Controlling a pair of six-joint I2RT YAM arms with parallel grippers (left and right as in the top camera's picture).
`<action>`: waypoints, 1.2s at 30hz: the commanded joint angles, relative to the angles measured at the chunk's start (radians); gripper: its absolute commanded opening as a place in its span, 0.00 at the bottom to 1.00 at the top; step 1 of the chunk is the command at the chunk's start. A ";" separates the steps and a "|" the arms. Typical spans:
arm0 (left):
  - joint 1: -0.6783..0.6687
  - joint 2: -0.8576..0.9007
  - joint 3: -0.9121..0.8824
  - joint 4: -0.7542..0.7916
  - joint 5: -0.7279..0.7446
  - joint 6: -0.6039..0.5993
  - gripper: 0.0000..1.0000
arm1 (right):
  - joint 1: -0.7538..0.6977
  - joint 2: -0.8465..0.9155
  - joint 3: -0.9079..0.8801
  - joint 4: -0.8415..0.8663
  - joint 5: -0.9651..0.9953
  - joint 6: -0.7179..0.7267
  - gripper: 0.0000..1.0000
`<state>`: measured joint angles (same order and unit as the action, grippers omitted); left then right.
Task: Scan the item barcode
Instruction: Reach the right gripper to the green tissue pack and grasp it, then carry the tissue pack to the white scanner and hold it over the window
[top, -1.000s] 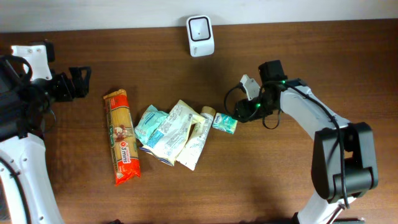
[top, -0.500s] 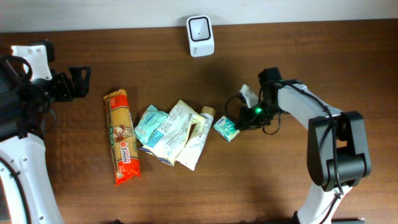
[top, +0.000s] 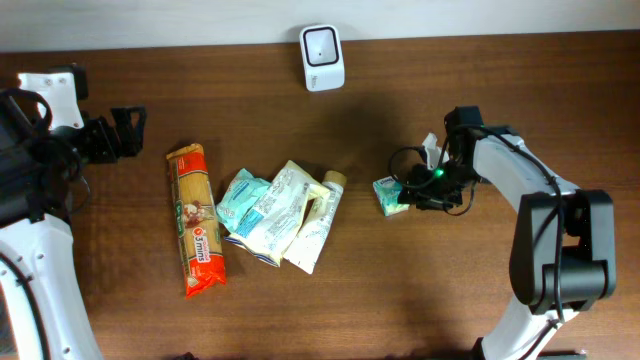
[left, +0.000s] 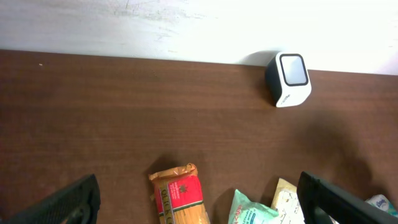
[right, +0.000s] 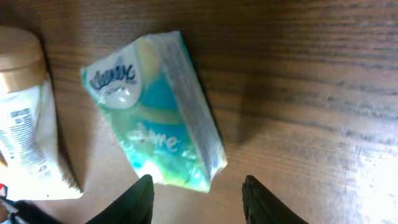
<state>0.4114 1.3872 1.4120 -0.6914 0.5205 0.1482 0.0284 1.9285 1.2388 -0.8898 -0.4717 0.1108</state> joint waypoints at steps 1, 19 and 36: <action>-0.003 -0.013 0.013 0.002 0.014 -0.009 0.99 | -0.002 -0.018 -0.067 0.078 -0.048 0.000 0.44; -0.003 -0.013 0.013 0.002 0.014 -0.009 0.99 | -0.140 -0.042 -0.078 0.090 -1.081 -0.169 0.04; -0.003 -0.013 0.013 0.002 0.014 -0.009 0.99 | 0.253 -0.329 0.310 0.121 0.179 0.108 0.04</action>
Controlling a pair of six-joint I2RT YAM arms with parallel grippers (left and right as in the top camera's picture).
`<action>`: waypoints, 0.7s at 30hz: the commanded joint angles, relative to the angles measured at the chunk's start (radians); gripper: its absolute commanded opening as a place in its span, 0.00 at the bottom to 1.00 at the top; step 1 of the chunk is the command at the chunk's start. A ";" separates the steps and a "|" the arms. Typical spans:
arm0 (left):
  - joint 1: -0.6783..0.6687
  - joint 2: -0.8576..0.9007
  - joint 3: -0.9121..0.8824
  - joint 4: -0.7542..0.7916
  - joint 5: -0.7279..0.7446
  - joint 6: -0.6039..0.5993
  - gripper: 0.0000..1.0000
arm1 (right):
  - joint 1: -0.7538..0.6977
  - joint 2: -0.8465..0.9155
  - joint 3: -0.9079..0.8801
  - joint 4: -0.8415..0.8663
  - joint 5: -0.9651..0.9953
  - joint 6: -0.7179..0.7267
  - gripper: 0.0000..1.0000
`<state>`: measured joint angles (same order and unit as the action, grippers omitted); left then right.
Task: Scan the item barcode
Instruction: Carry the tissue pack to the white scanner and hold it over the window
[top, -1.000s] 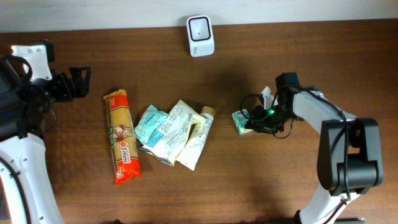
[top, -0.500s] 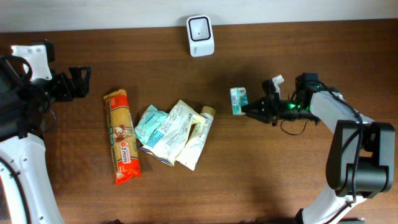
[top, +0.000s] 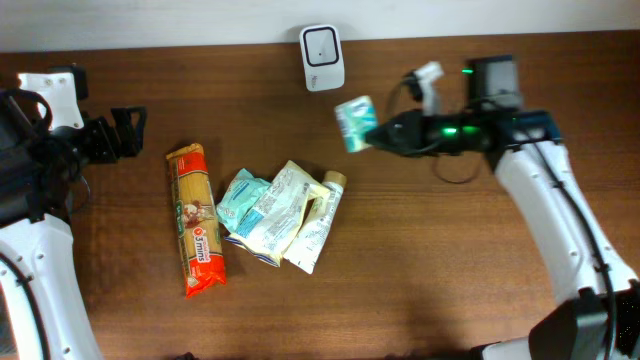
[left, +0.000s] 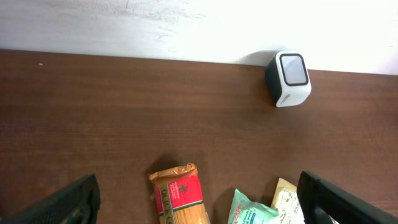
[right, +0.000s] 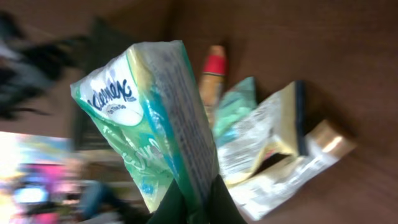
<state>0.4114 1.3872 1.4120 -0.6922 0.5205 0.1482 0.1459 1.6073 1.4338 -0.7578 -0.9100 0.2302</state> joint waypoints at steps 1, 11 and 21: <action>-0.003 -0.013 0.013 0.002 0.014 -0.009 0.99 | 0.200 0.036 0.211 -0.042 0.803 -0.013 0.04; -0.003 -0.013 0.013 0.002 0.014 -0.009 0.99 | 0.275 0.826 0.914 0.254 1.358 -0.455 0.04; -0.003 -0.013 0.013 0.002 0.014 -0.009 0.99 | 0.292 0.971 0.909 0.438 1.424 -0.690 0.04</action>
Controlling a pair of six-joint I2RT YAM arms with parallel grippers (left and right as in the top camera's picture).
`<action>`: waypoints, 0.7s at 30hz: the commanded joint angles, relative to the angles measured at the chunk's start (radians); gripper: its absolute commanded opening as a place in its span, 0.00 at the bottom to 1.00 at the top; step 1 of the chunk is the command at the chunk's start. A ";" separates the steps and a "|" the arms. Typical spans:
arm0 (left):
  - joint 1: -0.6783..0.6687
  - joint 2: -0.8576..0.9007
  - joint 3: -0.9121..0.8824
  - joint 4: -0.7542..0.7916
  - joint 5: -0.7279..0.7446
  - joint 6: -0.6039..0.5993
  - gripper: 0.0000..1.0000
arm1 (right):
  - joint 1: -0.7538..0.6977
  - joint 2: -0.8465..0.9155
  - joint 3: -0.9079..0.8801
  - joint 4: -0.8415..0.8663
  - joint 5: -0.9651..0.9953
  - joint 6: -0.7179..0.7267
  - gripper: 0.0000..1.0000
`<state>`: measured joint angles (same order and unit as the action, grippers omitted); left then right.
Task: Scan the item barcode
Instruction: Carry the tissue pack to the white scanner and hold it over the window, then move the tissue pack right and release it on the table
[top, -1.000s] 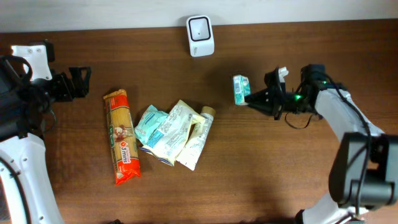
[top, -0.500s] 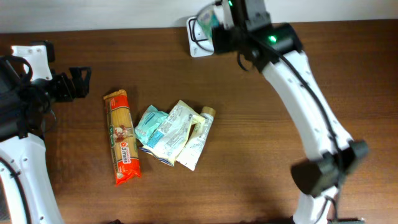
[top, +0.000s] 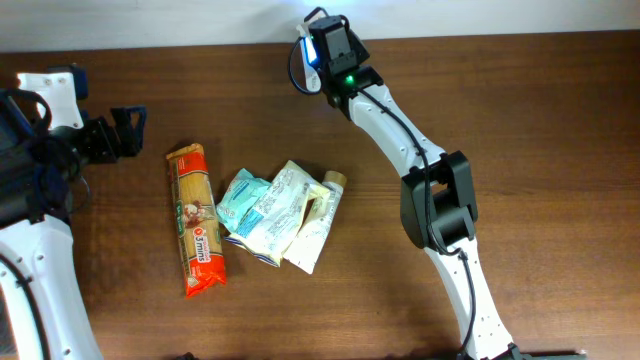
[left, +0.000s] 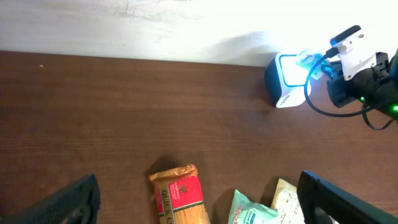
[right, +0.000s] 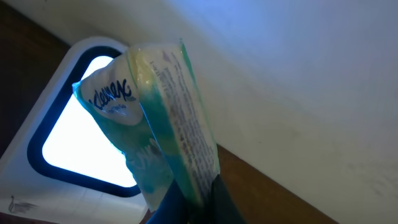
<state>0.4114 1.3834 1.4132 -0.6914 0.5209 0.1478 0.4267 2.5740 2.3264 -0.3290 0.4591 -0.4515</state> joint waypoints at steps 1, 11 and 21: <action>-0.003 -0.009 0.012 0.002 0.014 -0.008 0.99 | 0.015 0.004 0.017 0.007 0.072 -0.008 0.04; -0.003 -0.009 0.012 0.002 0.014 -0.008 0.99 | -0.020 -0.399 0.017 -0.592 -0.346 0.461 0.04; -0.003 -0.009 0.012 0.002 0.014 -0.008 0.99 | -0.573 -0.517 -0.401 -1.148 -0.435 0.756 0.04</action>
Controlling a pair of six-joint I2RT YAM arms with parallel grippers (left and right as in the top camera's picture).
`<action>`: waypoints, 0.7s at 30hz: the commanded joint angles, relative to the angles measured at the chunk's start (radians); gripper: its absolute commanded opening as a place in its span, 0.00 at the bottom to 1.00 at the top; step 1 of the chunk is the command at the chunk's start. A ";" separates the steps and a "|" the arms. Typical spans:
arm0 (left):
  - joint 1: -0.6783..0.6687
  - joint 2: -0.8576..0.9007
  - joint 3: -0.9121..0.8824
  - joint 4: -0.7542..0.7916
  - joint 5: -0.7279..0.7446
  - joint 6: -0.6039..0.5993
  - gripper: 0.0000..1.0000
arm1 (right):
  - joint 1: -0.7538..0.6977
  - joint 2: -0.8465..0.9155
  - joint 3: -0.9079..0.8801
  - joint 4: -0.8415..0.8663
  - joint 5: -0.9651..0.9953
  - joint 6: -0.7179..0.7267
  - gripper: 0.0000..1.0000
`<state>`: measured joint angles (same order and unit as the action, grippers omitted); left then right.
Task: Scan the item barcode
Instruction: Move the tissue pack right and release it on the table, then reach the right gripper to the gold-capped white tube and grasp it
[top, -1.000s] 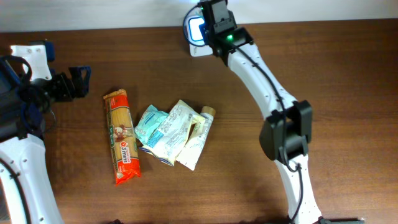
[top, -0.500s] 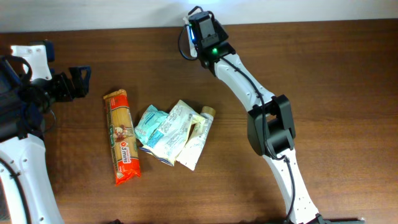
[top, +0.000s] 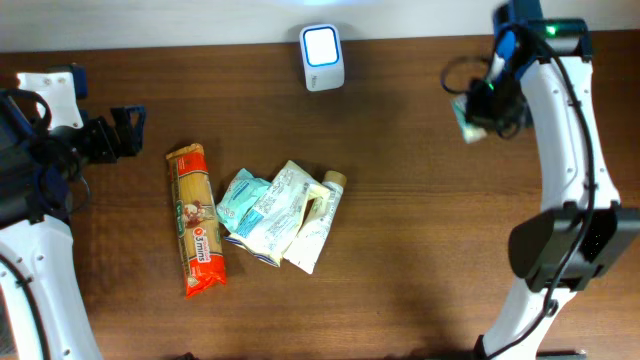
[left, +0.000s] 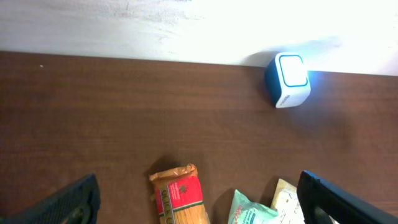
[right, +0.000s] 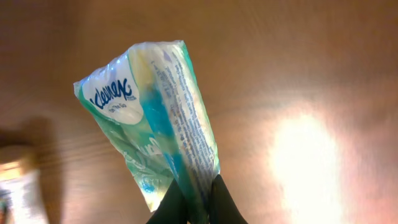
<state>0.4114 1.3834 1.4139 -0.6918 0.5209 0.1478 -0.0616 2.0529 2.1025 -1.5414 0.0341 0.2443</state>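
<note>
A green and white Kleenex tissue pack (right: 155, 118) is pinched by my right gripper (right: 194, 202), which is shut on its lower end. From overhead, the pack (top: 465, 113) hangs above the table's right side, well right of the white barcode scanner (top: 322, 45). The scanner (left: 287, 79) stands at the table's back edge with its window glowing. My left gripper (top: 125, 130) stays at the far left, open and empty, its fingers (left: 74, 202) wide apart at the bottom of the left wrist view.
A red spaghetti packet (top: 196, 220) lies left of centre. Beside it is a heap of pale green and cream pouches (top: 265, 212) with a cream tube (top: 318, 232). The white wall runs along the table's back edge (left: 155, 25).
My right gripper has gone from right in front of the scanner's window to the table's right side, the tissue pack still in its grip. The left arm has not moved.
The tissue pack first lay on the table right of the heap, my right gripper open around it. Later the gripper held it in the air near the scanner, then against the scanner's window. Now it holds the pack over the table's right side.
</note>
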 joint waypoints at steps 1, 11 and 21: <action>-0.003 -0.009 0.011 0.002 0.014 -0.008 0.99 | -0.121 0.004 -0.255 0.109 -0.009 0.081 0.04; -0.003 -0.009 0.011 0.002 0.014 -0.008 0.99 | -0.362 -0.022 -0.533 0.310 -0.342 -0.134 0.56; -0.003 -0.009 0.011 0.002 0.014 -0.008 0.99 | -0.010 -0.065 -0.367 0.186 -0.544 -0.166 0.73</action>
<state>0.4114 1.3838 1.4139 -0.6918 0.5209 0.1478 -0.1963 1.9869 1.7752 -1.3838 -0.4389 0.0872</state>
